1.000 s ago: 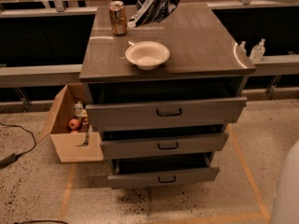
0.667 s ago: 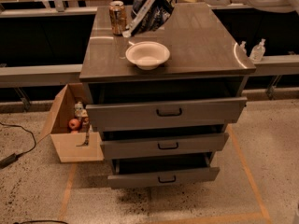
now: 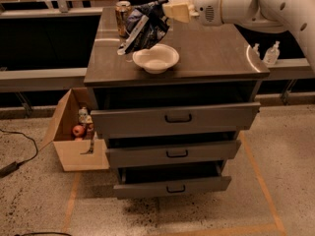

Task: Place blue chip bag into paper bowl

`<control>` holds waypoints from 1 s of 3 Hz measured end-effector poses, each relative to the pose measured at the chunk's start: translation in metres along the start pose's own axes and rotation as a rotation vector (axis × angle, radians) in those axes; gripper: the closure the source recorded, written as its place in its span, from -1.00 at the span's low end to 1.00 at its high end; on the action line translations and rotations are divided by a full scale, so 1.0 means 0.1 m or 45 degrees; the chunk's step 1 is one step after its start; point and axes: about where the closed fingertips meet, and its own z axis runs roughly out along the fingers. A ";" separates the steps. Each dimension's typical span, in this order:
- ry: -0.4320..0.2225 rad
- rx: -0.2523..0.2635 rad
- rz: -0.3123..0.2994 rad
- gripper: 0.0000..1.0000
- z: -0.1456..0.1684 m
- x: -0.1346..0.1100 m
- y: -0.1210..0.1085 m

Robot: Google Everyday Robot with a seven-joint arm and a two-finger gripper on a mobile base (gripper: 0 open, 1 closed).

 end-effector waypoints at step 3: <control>0.050 0.009 0.018 0.65 0.09 0.24 0.01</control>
Offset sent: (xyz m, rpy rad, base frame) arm 0.0061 -0.0093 -0.0443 -0.0489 0.0496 -0.0464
